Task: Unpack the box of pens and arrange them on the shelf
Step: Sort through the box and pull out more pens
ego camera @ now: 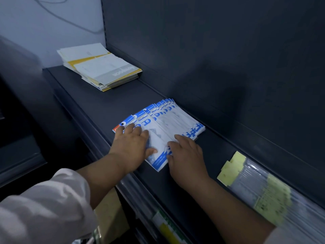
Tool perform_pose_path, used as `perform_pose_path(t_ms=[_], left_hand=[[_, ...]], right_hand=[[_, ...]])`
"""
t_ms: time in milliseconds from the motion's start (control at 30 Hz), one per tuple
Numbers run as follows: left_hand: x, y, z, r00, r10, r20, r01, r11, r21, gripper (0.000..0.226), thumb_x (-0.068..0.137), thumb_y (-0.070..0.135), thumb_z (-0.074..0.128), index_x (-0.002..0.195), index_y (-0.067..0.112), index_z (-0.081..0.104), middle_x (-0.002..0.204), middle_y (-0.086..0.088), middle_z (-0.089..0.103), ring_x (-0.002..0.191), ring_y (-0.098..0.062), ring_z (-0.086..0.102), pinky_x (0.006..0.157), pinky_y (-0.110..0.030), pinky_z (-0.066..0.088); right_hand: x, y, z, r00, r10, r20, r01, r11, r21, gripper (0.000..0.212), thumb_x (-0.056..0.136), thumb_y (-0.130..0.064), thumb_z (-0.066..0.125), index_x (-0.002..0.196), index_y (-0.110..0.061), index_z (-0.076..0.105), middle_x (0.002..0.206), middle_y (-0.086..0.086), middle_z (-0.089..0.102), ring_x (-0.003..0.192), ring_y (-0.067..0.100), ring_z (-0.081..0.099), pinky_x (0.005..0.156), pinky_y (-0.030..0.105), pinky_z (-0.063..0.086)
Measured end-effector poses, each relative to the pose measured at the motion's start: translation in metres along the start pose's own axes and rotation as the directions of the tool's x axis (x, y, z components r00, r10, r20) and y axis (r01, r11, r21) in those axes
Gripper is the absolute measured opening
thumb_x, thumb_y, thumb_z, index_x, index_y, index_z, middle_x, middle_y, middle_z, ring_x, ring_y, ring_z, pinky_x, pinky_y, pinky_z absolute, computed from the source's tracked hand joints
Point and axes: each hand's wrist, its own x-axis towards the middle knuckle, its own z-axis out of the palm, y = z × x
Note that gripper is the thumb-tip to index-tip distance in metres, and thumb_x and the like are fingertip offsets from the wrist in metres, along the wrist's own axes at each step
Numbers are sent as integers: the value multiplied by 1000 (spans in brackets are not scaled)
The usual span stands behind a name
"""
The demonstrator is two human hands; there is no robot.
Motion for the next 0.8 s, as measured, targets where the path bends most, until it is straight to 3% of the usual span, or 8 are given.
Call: perform_pose_path(t_ms=[200,433,567,700,800], left_hand=[[-17,-13,-7,998,16,-58,-19,998,-51,67,94,61,29,149,24,24,156,-4,23,145,-26,13,115,-44,10],[-71,-68,-13,988,-109,-109,101,992,-82,64,90,55,46,141,16,43,145,-10,43,137,-32,33,108,-45,24],[-119,-108,-13,968,-230,-98,222,972,-81,64,90,57,38,138,16,47,142,-11,47,134,-32,38,106,-45,28],[-172,-149,-1,933,-359,-25,355,931,-84,62,92,56,40,144,22,34,151,-4,34,139,-25,28,109,-39,22],[-214,-175,12,901,-432,42,434,897,-87,63,93,56,38,146,23,30,152,-3,31,138,-25,30,110,-38,24]], right_hand=[[1,-22,-1,994,-108,-24,109,994,20,45,100,-27,39,143,-16,39,154,4,28,144,23,20,116,36,13],[0,-82,9,965,-243,-102,249,967,45,46,84,-26,49,123,-4,58,130,18,56,123,37,51,102,48,38],[-3,-127,22,936,-343,-79,348,935,64,44,76,-24,57,115,-3,63,120,19,61,111,39,58,95,48,48],[-16,-174,46,900,-436,-15,436,897,73,49,78,-29,57,121,-7,60,125,15,59,117,35,54,101,45,44],[-27,-204,66,870,-486,81,480,874,79,49,89,-31,54,134,-12,51,139,9,48,130,28,41,111,39,31]])
